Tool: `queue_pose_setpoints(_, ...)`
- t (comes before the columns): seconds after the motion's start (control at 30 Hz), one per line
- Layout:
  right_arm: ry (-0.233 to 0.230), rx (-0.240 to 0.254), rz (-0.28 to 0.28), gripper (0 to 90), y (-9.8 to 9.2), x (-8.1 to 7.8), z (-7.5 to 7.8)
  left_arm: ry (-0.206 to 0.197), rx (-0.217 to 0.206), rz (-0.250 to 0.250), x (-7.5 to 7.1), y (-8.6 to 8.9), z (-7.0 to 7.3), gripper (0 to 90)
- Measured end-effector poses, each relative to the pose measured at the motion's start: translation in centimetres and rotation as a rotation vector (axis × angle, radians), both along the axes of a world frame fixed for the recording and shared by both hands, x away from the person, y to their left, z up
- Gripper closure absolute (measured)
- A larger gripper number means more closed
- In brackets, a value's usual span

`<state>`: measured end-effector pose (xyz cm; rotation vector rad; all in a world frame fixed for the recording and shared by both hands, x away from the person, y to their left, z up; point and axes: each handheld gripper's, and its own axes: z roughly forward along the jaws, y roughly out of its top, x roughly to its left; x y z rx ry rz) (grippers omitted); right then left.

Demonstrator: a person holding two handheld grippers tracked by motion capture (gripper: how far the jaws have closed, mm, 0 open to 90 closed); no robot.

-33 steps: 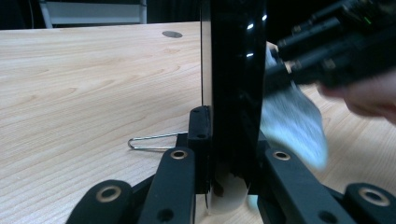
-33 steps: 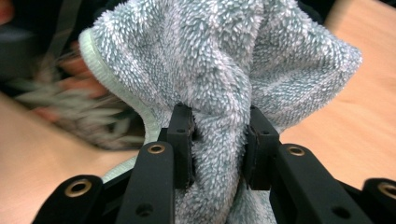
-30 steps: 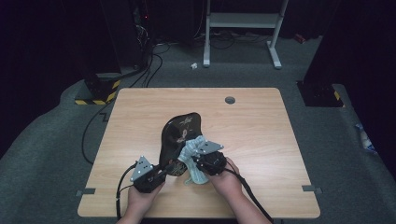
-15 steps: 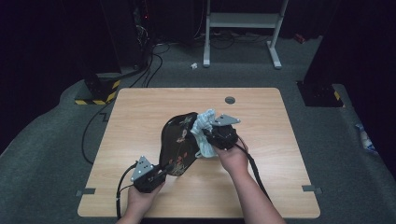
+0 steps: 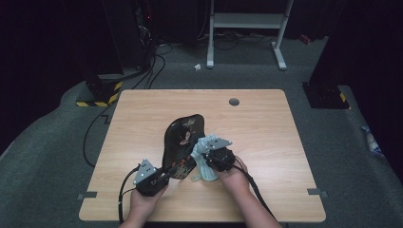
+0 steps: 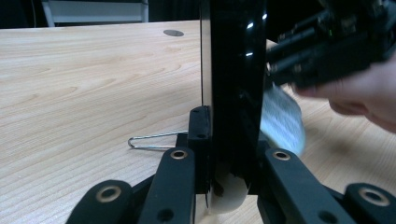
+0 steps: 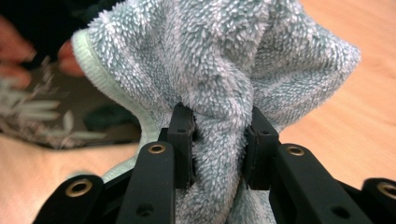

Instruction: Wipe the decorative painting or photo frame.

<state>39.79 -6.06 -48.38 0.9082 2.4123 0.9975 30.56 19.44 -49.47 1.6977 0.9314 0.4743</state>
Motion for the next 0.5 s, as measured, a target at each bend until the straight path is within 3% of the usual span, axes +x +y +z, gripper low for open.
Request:
queue_pose_setpoints(0.37,0.046,-0.036,0.184,68.6,3.5,-5.3,-1.9,0.013,-0.008,0.009,0.0,-0.1,0.0,80.1)
queue_pose_setpoints(0.5,0.038,-0.046,0.186,68.5,3.6,-5.6,-1.9,0.014,-0.007,0.006,0.0,-0.1,0.1,80.2)
